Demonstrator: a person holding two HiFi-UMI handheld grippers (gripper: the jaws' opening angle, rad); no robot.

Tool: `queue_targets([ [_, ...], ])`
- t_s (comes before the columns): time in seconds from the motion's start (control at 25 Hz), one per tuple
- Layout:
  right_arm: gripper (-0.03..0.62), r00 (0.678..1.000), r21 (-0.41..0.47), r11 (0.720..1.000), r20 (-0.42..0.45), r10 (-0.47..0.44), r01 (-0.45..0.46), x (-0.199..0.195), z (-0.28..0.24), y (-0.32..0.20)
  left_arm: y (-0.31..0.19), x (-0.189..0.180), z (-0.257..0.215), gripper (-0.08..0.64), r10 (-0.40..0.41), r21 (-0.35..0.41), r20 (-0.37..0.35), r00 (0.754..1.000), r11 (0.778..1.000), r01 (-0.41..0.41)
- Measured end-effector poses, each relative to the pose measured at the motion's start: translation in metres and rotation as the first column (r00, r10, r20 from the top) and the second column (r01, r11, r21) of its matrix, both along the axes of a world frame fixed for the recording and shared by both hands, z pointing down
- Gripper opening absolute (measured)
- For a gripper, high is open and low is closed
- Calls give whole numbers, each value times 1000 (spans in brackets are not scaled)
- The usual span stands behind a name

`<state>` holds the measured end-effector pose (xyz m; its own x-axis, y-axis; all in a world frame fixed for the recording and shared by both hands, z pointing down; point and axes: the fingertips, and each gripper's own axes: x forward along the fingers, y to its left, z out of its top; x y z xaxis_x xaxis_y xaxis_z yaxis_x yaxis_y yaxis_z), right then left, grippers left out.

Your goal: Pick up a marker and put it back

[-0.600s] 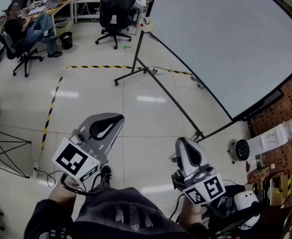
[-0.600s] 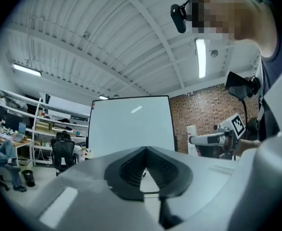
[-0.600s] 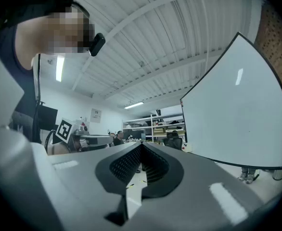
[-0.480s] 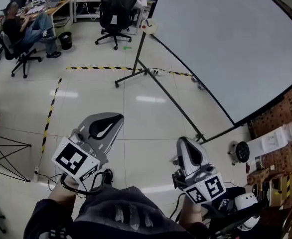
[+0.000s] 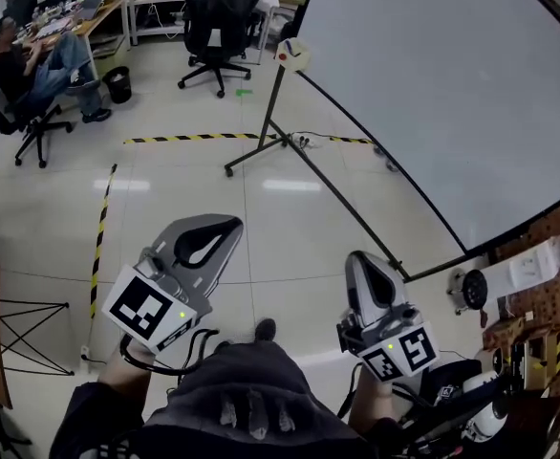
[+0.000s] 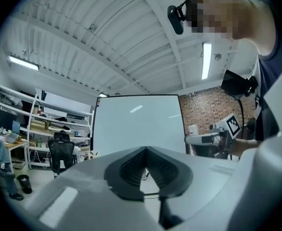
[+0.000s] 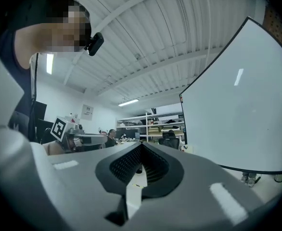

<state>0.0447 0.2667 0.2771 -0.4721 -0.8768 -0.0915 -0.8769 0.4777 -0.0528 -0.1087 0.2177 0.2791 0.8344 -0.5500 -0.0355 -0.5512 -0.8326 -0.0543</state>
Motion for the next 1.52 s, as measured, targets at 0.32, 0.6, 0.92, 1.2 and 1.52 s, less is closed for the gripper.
queue_targets([
  [0.32,0,999,-1,999,1,-44,44,2,6,-97,-83,0,6,6,-46,-7,15,999,999,46],
  [0.6,0,993,-16,993,13,-113,113,25,15,-212,-186,32,-1,6,-98,1,39,994,995,98],
  [0.92,0,980,-22,980,-5,-197,196,43,13,-319,-286,51,-5,6,-184,-1,70,980,983,184],
  [1.2,0,976,6,976,-29,-216,216,44,4,-387,-357,55,-11,6,-203,33,73,977,979,201],
  [1.52,0,985,-33,988,-73,-154,152,32,11,-488,-476,42,-3,6,-143,10,42,989,990,143],
])
